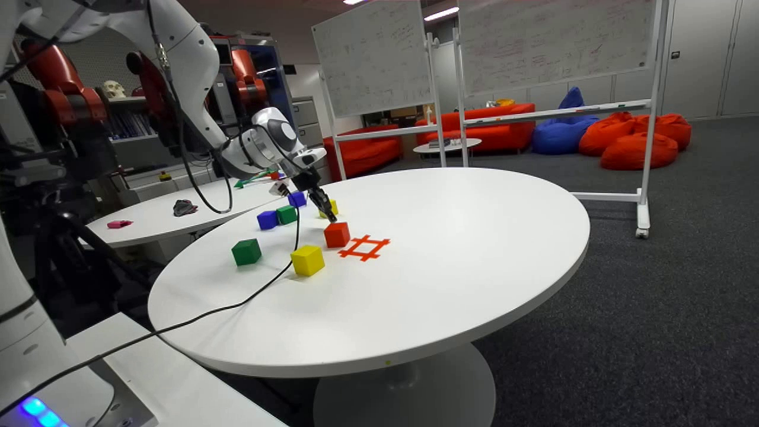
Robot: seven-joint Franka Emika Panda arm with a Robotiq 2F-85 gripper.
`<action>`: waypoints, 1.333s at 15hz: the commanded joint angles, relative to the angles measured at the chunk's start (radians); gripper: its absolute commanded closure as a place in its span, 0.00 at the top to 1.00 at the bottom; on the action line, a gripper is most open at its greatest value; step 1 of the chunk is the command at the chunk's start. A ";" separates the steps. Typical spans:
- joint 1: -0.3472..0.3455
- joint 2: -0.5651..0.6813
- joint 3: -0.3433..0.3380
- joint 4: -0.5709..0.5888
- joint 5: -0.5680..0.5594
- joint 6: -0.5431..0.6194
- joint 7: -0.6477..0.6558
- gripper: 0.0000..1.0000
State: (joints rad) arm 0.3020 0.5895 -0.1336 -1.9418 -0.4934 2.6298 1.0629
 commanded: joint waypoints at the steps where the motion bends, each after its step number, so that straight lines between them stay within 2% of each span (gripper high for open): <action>1: -0.039 0.006 0.009 0.027 0.111 -0.031 -0.071 0.00; 3: -0.039 -0.002 0.001 0.022 0.148 -0.029 -0.085 0.00; 4: -0.013 0.006 -0.019 0.015 0.128 0.001 -0.063 0.00; 10: -0.008 0.007 -0.023 0.016 0.130 0.001 -0.065 0.01; 17: 0.011 0.006 -0.019 0.007 0.108 -0.196 -0.091 0.00; 20: -0.010 0.004 -0.008 0.000 0.116 -0.250 -0.106 0.00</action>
State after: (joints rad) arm 0.3031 0.6007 -0.1422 -1.9308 -0.3829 2.4283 0.9899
